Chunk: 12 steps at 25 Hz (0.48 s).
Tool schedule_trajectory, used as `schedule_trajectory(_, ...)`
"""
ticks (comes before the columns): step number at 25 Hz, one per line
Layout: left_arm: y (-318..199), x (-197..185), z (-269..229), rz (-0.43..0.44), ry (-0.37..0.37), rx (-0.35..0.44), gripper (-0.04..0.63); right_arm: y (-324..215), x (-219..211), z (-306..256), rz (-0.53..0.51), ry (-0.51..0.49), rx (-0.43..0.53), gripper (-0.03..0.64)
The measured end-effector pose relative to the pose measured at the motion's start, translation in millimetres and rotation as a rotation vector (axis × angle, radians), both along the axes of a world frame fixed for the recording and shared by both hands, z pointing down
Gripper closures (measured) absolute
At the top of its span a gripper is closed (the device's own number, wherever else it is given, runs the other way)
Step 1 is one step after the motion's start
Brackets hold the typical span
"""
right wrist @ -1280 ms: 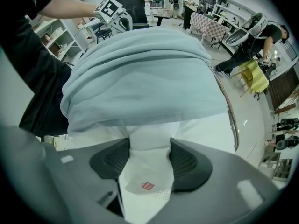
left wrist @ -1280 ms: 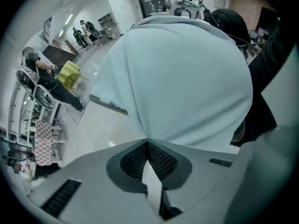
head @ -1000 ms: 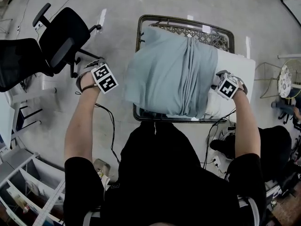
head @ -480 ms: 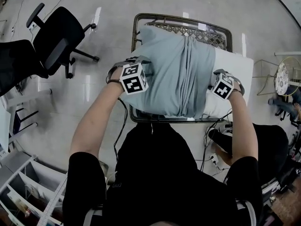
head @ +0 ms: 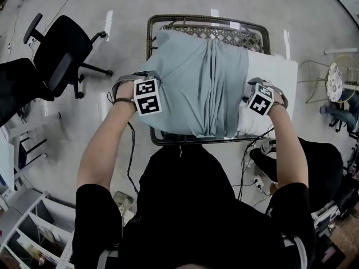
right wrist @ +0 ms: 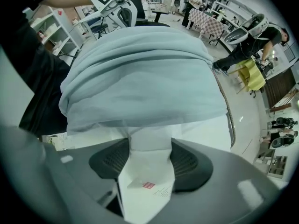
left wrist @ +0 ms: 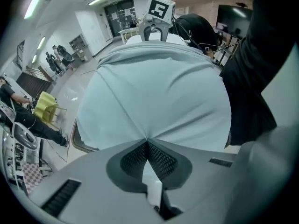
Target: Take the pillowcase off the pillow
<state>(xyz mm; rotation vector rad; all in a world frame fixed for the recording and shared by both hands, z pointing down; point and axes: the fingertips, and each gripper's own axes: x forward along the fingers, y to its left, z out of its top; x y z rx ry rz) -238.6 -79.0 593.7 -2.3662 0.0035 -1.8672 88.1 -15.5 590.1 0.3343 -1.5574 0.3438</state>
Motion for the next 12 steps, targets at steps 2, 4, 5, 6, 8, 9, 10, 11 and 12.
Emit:
schedule_trajectory(2,-1,-16,-4,-0.029,-0.003,0.001,0.589,1,1,-1,0.010,-0.009,0.003,0.333)
schedule_trajectory(4,-1,-30,-10,-0.058,0.009,0.002,0.589,2,2,-2,0.024,-0.011,0.011,0.334)
schedule_trajectory(5,-1,-35,-12,-0.073,0.019,0.001,0.589,2,2,-3,0.031,-0.011,0.015,0.334)
schedule_trajectory(6,-1,-39,-15,-0.089,0.036,-0.002,0.589,3,2,-4,0.037,-0.010,0.020,0.336)
schedule_trajectory(8,1,-39,-25,-0.125,0.099,-0.029,0.589,3,0,-5,0.045,-0.008,0.033,0.334)
schedule_trajectory(9,1,-36,-31,-0.144,0.140,-0.047,0.589,3,-1,-6,0.047,-0.007,0.043,0.323)
schedule_trajectory(10,0,-31,-38,-0.161,0.177,-0.057,0.588,3,-1,-6,0.048,-0.007,0.055,0.309)
schedule_trajectory(11,-5,-26,-45,-0.174,0.205,-0.054,0.589,3,-1,-7,0.052,-0.008,0.064,0.295)
schedule_trajectory(12,-12,-19,-53,-0.182,0.227,-0.040,0.588,3,0,-9,0.058,-0.011,0.065,0.287)
